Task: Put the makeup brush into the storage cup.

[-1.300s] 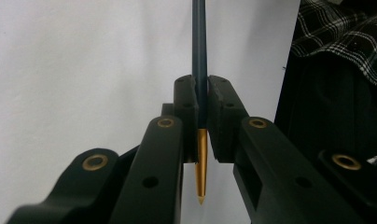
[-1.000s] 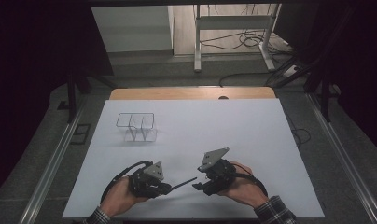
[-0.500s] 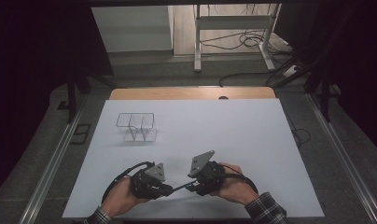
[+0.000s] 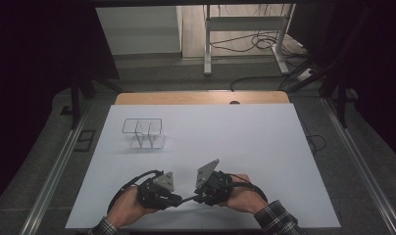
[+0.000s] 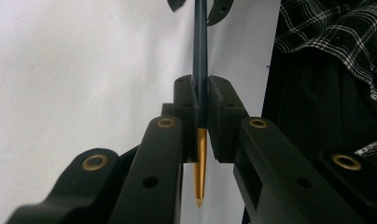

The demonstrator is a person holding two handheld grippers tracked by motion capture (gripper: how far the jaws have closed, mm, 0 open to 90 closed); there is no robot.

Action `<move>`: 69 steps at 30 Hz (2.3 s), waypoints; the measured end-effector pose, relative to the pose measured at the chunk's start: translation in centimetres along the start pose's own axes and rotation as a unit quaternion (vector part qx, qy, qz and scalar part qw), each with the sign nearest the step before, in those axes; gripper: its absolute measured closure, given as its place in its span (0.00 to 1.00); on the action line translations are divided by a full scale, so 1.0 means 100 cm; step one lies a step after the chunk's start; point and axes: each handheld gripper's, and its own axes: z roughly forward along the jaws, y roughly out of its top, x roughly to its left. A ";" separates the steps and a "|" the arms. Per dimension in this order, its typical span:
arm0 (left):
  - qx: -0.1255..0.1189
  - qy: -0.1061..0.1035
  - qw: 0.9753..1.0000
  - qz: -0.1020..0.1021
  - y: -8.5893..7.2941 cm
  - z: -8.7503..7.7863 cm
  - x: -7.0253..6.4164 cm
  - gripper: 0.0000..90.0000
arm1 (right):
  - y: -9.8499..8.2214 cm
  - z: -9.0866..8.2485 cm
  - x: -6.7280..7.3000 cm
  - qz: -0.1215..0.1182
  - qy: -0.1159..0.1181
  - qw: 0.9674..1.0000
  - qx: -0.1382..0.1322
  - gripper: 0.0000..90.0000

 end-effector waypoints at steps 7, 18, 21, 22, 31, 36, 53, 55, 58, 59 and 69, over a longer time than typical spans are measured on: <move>-0.037 0.026 0.999 -0.014 -0.002 -0.007 0.003 0.86 | -0.003 0.003 0.002 0.002 0.029 1.000 0.010 0.93; -0.086 0.073 0.992 -0.050 -0.006 -0.015 0.006 0.43 | -0.007 -0.004 0.002 0.022 0.005 1.000 0.001 0.94; -0.096 0.081 0.990 -0.065 -0.007 -0.017 0.007 0.37 | -0.008 -0.005 0.002 0.025 0.001 1.000 -0.004 0.94; -0.104 0.085 0.988 -0.074 -0.009 -0.020 0.008 0.35 | -0.010 -0.007 0.002 0.028 -0.003 1.000 -0.010 0.94; -0.134 0.102 0.980 -0.110 -0.016 -0.031 0.012 0.21 | -0.016 -0.017 0.001 0.050 -0.033 0.998 -0.028 0.94; -0.156 0.106 0.972 -0.140 -0.021 -0.036 0.014 0.18 | -0.020 -0.024 0.002 0.061 -0.050 0.996 -0.043 0.94; -0.233 0.056 0.946 -0.219 -0.032 -0.045 0.018 0.16 | -0.032 -0.043 0.008 0.100 -0.106 0.984 -0.101 0.94; -0.239 0.050 0.944 -0.222 -0.032 -0.045 0.018 0.17 | -0.032 -0.044 0.010 0.104 -0.112 0.982 -0.107 0.94; -0.255 0.025 0.938 -0.231 -0.031 -0.042 0.018 0.17 | -0.033 -0.045 0.013 0.109 -0.121 0.980 -0.116 0.94; -0.255 0.025 0.938 -0.231 -0.031 -0.042 0.018 0.17 | -0.033 -0.045 0.013 0.109 -0.121 0.980 -0.116 0.94; -0.293 -0.012 0.917 -0.270 -0.031 -0.033 0.015 0.20 | -0.032 -0.044 0.026 0.117 -0.144 0.973 -0.138 0.94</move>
